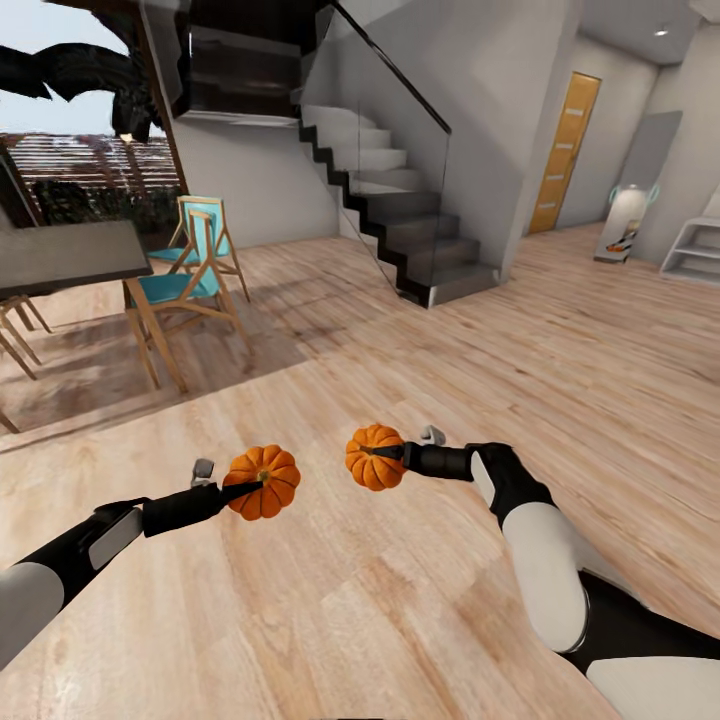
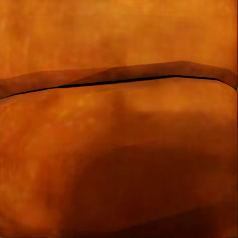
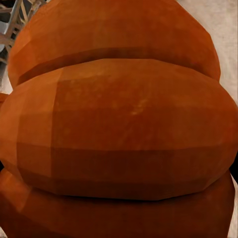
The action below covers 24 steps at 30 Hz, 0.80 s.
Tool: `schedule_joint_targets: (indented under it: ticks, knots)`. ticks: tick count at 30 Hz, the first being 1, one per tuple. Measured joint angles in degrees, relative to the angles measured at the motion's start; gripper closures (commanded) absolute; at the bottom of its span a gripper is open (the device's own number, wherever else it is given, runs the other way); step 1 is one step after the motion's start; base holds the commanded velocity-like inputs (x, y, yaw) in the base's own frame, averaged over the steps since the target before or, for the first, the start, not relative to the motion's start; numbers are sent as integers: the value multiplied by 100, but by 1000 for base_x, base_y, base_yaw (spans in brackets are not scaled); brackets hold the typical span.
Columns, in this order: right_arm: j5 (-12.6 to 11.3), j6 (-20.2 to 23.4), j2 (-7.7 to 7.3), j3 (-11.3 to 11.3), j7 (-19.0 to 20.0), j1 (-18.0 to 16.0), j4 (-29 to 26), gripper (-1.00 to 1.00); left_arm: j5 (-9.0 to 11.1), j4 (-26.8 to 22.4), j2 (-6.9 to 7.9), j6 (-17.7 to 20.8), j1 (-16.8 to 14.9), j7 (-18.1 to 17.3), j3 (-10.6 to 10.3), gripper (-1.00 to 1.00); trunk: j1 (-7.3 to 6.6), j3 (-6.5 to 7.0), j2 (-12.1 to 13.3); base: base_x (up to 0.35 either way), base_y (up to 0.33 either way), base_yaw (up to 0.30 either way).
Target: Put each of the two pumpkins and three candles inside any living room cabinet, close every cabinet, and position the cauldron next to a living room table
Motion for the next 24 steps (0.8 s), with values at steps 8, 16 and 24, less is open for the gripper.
schedule_joint_targets:
  ticks: [8, 16, 24]
  knots:
    - [-13, -235, 8, 1, 8, 0, 64, 100, 0, 1, 0, 2, -2, 46, 2, 100, -21, 113, 11, 0, 0, 173]
    - [-13, -238, 81, 2, 5, 0, 67, 100, 1, 0, 0, 0, -2, 53, 0, 100, -41, 225, 21, 0, 0, 169]
    - [-13, -234, 130, 4, 2, 0, 141, 100, 4, -5, 1, 0, -2, 53, 4, 100, -70, 335, 48, 0, 0, 166]
